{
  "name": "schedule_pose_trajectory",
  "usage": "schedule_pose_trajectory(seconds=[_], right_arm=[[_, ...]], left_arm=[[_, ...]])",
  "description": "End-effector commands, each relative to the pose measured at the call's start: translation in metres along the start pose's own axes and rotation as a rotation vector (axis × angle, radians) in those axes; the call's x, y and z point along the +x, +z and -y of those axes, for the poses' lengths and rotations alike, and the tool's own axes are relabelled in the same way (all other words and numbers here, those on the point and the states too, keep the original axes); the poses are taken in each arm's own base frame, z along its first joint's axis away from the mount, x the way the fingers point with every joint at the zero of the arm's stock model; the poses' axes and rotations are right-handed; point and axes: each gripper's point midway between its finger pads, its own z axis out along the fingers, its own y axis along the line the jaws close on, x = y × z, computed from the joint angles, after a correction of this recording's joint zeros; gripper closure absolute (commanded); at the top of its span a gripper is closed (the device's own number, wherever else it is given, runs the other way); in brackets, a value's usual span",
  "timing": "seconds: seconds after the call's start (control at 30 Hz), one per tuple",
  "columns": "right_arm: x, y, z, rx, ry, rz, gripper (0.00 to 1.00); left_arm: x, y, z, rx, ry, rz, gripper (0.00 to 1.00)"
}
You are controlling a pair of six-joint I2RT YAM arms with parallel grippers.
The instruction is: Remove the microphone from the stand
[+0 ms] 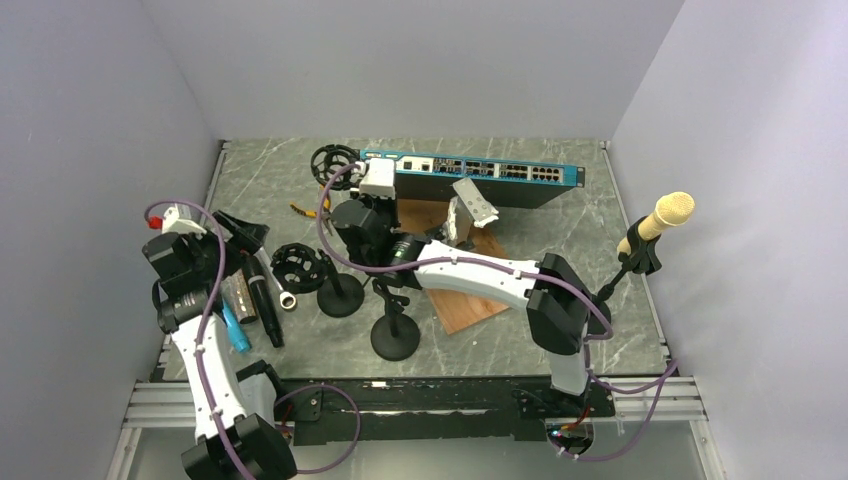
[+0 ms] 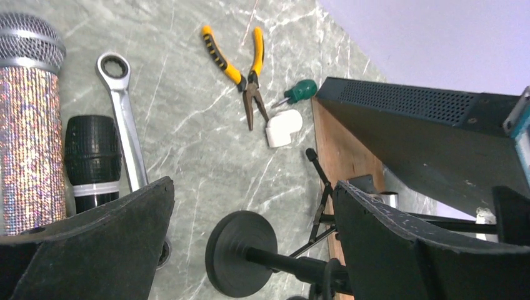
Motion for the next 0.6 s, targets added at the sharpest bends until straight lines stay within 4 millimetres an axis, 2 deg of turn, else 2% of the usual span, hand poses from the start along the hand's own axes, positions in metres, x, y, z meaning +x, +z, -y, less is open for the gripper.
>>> schedule_pose_trajectory(seconds=[0.0, 0.1, 0.27, 0.57], right_arm=[[-0.019, -0.003, 0.008, -0.022, 0.093, -0.004, 0.9], [-0.019, -0.002, 0.009, -0.078, 0.108, -0.03, 1.0], [-0.009, -0.002, 0.002, -0.228, 0.069, -0.114, 1.0], [0.015, -0.013, 0.003, -0.323, 0.009, -0.19, 1.0]], left_arm=[[-0.033, -0.01, 0.024, 0.028, 0.05, 0.087, 0.01], [-0.042, -0.011, 0.036, 0.068, 0.048, 0.098, 0.01], [-0.049, -0.012, 0.046, 0.101, 0.06, 0.101, 0.01], [-0.058, -0.015, 0.064, 0.165, 0.081, 0.102, 0.02]])
